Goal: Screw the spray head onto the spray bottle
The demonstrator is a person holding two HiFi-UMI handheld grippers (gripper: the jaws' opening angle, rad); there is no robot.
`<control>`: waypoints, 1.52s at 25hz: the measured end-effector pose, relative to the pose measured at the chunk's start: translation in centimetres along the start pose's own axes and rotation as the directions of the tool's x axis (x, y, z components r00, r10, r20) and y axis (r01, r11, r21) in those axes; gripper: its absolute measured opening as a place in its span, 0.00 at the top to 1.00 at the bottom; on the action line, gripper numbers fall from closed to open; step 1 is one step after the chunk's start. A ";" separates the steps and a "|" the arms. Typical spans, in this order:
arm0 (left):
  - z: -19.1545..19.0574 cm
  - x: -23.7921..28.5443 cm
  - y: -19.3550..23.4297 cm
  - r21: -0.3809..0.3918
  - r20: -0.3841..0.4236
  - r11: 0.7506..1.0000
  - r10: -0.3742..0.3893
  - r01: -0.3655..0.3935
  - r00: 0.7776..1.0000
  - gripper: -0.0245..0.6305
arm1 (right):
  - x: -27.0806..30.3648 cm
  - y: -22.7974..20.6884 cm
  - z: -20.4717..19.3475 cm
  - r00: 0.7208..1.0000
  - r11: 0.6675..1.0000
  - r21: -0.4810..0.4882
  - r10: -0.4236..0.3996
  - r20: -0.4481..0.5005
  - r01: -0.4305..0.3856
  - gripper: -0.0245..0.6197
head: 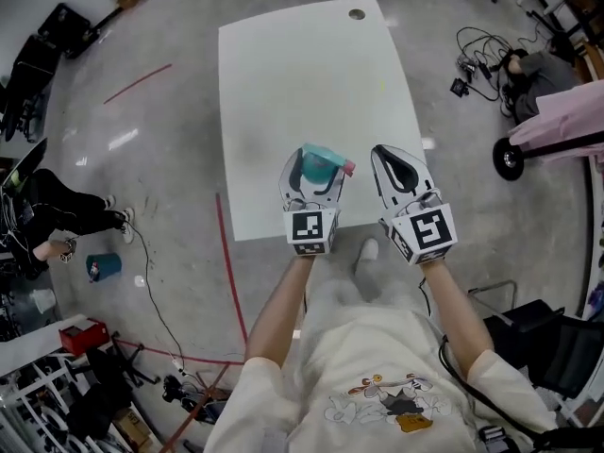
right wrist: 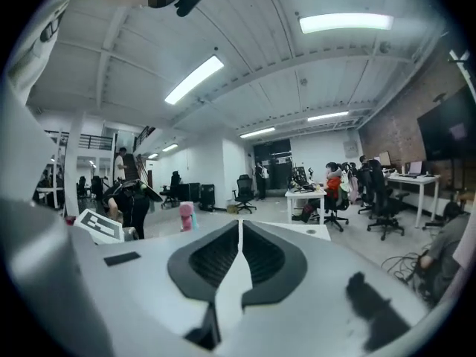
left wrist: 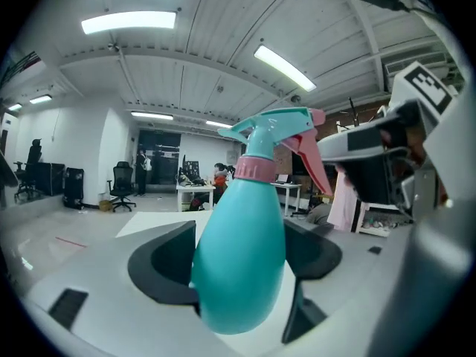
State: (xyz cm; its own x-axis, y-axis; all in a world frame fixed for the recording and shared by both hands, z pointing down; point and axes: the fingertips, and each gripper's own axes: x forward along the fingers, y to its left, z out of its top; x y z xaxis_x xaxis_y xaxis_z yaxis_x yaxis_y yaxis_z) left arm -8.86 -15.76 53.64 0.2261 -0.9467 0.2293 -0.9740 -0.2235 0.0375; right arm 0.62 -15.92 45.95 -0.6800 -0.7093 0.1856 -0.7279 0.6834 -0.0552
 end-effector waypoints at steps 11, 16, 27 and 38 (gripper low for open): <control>-11.8 5.3 -0.7 -0.031 -0.047 0.999 -0.038 0.037 0.998 0.41 | 0.8 -0.6 -9.3 0.985 0.998 0.007 -0.067 -0.157 0.069 0.94; -13.3 5.2 -0.1 -0.058 -0.047 0.998 -0.034 0.031 0.998 0.41 | 1.0 0.4 -10.5 0.985 0.999 0.018 -0.043 -0.168 0.047 0.94; -12.8 5.0 1.0 -0.076 -0.066 0.997 -0.019 0.014 0.998 0.41 | 2.6 1.1 -11.9 0.981 0.997 0.058 -0.039 -0.190 0.051 0.94; -5.8 -3.9 1.0 -0.097 -0.070 0.994 0.036 -0.042 0.997 0.41 | 1.6 1.5 -10.8 0.974 0.998 0.050 -0.022 -0.225 0.034 0.95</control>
State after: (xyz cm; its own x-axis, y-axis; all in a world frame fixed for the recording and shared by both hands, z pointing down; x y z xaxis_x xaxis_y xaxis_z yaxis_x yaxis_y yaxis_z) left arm -10.81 -10.97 58.48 0.1895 -0.9356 0.2979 -0.9796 -0.1596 0.1217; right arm -0.61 -14.16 56.77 -0.6268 -0.6673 0.4024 -0.7542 0.6494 -0.0980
